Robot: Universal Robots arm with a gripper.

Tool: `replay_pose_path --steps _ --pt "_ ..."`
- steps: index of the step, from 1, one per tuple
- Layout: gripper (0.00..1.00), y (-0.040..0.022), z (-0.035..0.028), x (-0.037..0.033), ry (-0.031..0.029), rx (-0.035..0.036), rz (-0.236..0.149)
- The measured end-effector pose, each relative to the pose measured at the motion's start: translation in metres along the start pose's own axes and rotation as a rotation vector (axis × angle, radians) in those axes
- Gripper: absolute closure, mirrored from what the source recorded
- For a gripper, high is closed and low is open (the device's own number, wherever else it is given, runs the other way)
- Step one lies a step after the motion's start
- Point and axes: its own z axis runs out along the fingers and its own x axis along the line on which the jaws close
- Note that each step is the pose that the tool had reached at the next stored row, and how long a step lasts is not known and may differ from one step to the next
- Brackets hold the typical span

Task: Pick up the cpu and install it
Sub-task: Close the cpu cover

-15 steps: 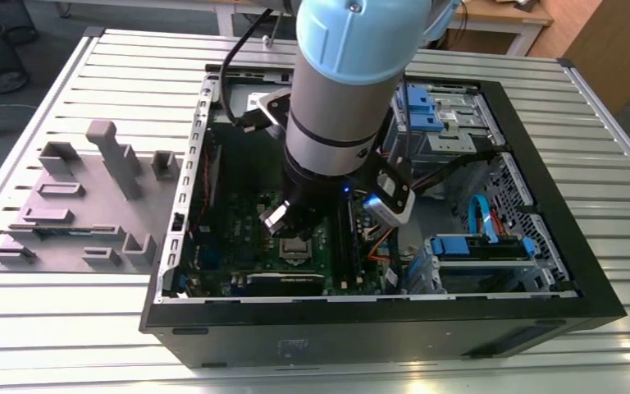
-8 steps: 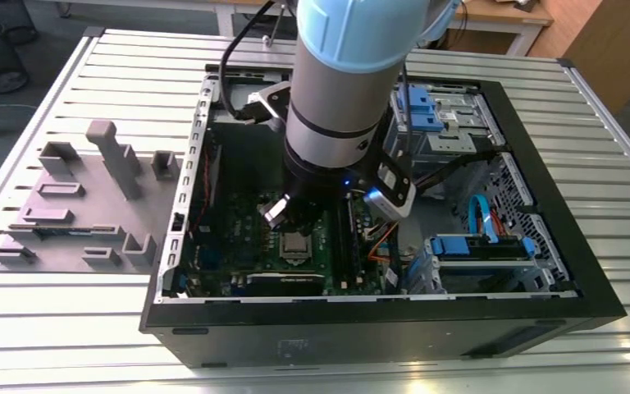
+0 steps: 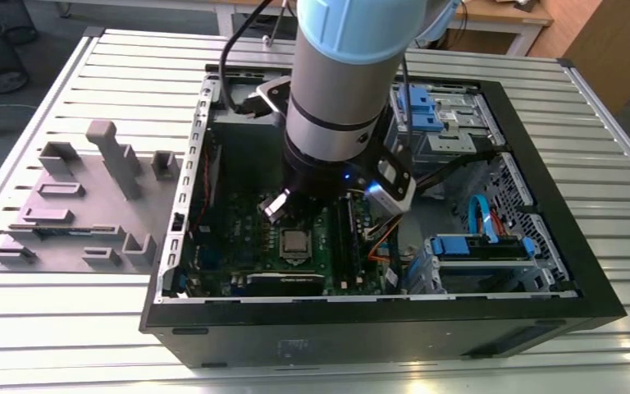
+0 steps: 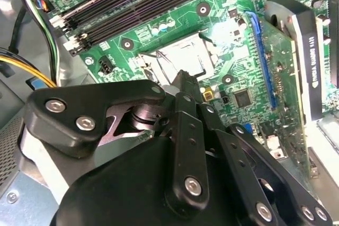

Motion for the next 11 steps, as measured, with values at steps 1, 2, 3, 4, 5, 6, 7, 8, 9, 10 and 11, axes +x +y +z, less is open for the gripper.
replay_pose_path --steps 1,2,3,4,5,6,7,8,9,10,11 --pt "0.89 0.0006 -0.0002 -0.0004 0.0 0.0 0.0" --pt "0.89 0.0013 -0.0004 -0.0009 0.0 0.0001 0.0" --pt "0.89 0.002 -0.0006 -0.0014 0.0001 0.0 0.0" --pt "0.89 0.0027 -0.0008 -0.0018 0.0001 0.0 0.0" --pt "0.89 0.0034 -0.001 -0.0023 0.0001 0.0 0.0" --pt "0.89 0.0041 -0.0011 -0.0028 0.0 0.0 0.0" --pt "0.89 0.005 -0.0013 -0.0034 0.0 0.0 0.0" --pt "0.89 0.0059 -0.0013 -0.004 0.0 0.0 0.0" --pt "0.89 0.007 -0.0013 -0.0048 0.0001 0.0001 0.0" --pt "0.89 0.008 -0.0013 -0.0055 0.0001 0.0 0.0" --pt "0.89 0.0089 -0.0012 -0.0062 0.0001 0.0 0.0"
